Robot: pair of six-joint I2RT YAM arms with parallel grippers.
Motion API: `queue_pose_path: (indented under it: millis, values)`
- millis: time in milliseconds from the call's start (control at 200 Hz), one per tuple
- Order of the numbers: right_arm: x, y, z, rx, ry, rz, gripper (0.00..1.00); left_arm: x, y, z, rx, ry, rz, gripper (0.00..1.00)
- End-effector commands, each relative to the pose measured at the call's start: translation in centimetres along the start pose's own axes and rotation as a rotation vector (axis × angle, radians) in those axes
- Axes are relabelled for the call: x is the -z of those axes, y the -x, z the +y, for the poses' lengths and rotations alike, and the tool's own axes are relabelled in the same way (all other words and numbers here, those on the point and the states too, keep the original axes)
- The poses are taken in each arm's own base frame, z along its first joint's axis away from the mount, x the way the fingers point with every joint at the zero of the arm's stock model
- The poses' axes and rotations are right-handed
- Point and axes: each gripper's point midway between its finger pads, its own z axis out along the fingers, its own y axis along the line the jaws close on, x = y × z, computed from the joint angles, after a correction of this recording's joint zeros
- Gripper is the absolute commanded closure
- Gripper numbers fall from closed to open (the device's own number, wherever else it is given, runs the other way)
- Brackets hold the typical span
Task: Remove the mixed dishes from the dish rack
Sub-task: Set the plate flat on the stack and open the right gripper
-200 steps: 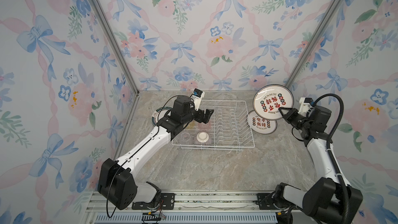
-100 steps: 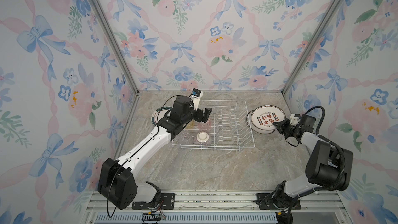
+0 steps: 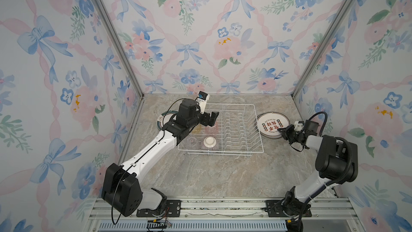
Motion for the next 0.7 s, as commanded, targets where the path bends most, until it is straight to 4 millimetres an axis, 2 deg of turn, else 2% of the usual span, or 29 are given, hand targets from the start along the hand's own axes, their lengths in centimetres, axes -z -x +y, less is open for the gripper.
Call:
queue_pose_path:
  millis: [0,100,210,380,520,695]
  values:
    - [-0.6,0.4,1.6,0.039,0.055,-0.001,1.0,0.0,0.6,0.1,-0.003,-0.006,-0.019,0.02]
    - [-0.9,0.2,1.3,0.034,0.053,0.007,0.98,0.0,0.6,0.0,-0.003,-0.011,-0.02,0.02]
    - [-1.0,-0.2,1.0,0.033,0.045,0.021,0.84,0.0,0.4,0.0,-0.002,-0.013,-0.017,0.02]
    - [-0.9,-0.7,0.7,0.038,0.03,0.034,0.73,0.0,0.5,-0.2,-0.003,-0.022,-0.018,0.02]
    - [-0.3,-1.0,0.6,0.062,-0.003,0.044,0.63,0.1,0.5,-0.3,-0.003,-0.028,-0.018,0.02]
    - [1.5,-1.6,0.5,0.158,-0.104,0.078,0.58,0.2,0.5,-0.3,-0.004,-0.03,-0.019,0.02]
